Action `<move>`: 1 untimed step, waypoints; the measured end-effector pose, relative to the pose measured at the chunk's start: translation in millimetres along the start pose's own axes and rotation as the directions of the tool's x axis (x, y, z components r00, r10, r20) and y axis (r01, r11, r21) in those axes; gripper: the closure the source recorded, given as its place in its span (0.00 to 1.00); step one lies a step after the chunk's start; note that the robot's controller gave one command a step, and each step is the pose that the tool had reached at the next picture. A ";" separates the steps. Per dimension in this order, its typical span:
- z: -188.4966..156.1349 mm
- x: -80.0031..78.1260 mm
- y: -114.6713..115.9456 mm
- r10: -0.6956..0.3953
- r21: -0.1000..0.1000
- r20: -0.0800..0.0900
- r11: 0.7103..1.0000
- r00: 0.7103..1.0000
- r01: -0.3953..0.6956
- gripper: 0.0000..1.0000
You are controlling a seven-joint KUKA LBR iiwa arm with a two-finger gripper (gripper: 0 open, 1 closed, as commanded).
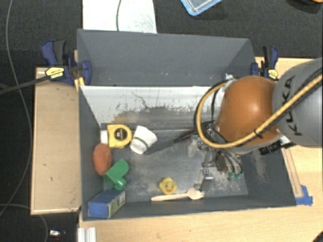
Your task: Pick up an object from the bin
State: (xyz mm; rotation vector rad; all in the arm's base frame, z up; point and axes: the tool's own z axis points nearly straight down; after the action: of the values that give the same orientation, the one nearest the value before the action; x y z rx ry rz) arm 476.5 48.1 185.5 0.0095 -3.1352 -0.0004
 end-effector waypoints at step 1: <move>-4.3 -1.7 -0.1 0.002 0.000 0.008 1.000 1.000 -0.002 0.00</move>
Offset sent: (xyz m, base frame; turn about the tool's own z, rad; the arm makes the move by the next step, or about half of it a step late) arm 0.0609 0.1115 -0.0596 0.1864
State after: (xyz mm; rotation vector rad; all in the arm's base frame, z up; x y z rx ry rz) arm 478.2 48.0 189.8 0.0069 -3.1436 -0.0009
